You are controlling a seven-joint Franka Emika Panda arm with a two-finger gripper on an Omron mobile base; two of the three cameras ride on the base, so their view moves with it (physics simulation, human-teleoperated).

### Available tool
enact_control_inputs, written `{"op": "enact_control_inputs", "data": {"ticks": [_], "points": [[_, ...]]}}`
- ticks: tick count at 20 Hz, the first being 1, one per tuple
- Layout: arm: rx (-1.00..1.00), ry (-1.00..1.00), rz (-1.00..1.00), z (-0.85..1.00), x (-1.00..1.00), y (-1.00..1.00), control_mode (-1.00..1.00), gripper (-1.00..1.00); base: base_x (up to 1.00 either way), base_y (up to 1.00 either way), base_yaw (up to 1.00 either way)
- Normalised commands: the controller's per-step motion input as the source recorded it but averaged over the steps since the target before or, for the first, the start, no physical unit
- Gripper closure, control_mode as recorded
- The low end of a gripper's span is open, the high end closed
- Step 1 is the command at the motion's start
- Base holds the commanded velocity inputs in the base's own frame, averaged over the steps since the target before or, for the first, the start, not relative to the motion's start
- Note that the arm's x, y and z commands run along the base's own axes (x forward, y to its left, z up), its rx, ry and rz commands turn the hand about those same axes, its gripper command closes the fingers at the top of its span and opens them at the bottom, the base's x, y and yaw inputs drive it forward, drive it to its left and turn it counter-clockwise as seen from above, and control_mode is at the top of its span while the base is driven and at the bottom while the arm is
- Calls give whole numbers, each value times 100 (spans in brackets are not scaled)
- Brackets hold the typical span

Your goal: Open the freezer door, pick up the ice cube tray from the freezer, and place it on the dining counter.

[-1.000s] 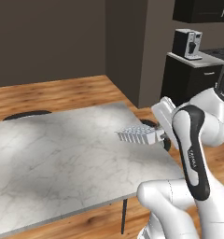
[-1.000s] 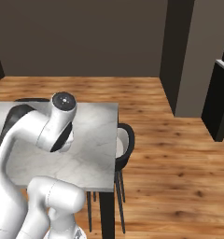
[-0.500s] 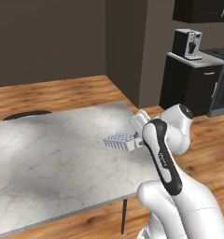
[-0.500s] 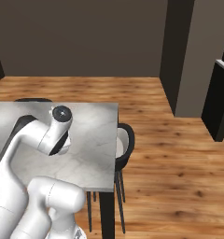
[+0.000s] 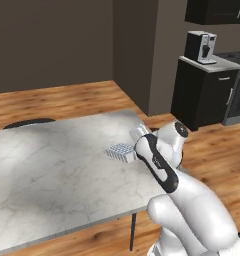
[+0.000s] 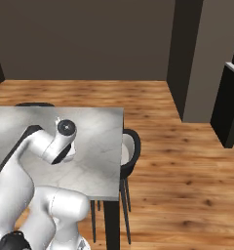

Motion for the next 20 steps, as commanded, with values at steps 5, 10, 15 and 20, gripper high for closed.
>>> {"op": "enact_control_inputs", "data": {"ticks": [5,10,15,20], "points": [[0,0,0,-13,72,2,-100,100,0,0,0],[0,3,0,-13,72,5,-100,100,0,0,0],[0,10,0,-6,49,1,-100,100,0,0,0],[0,12,0,-10,36,2,-100,100,0,0,0]]}}
